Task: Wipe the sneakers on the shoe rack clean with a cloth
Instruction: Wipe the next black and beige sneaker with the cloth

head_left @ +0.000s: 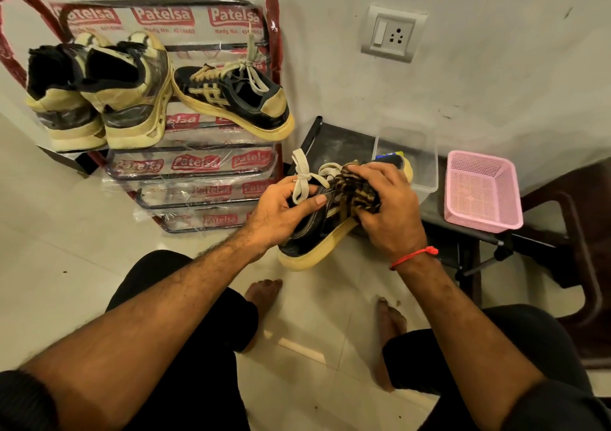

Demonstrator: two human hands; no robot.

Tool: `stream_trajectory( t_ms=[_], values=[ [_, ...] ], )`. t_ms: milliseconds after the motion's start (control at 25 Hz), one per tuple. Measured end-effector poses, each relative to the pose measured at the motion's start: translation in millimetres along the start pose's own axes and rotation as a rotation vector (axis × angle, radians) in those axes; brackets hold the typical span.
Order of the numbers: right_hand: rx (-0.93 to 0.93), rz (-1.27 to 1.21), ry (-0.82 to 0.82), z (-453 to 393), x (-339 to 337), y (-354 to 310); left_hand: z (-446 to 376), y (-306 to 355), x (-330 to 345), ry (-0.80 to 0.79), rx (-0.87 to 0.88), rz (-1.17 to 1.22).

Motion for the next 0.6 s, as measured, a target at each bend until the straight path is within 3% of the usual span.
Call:
stream_trajectory(
  t_ms=[120,280,480,600],
  values=[
    [-0.002,-0.028,0.063,6,0,-7,2,3,2,-0.006,-0.056,0.073],
    [-0.204,-0.067,-0.073,25,21,-39,6,5,-4,0.014,-0.113,0.200],
    [0.012,-0.031,0.129,-1,-9,0,1,9,-3,0.023,-0.176,0.187],
    [-0.146,-0.049,0.010,17,10,-27,4,9,-2,0.035,-0.175,0.178]
  ],
)
Point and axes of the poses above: each hand's wrist, its own z-axis away from the middle knuckle, its own x-axis out of the palm, y = z × x, the point moved 1 cm from there along -z, towards the middle knuckle, and after that the axes turned 3 degrees about y, right-handed, at the moved point
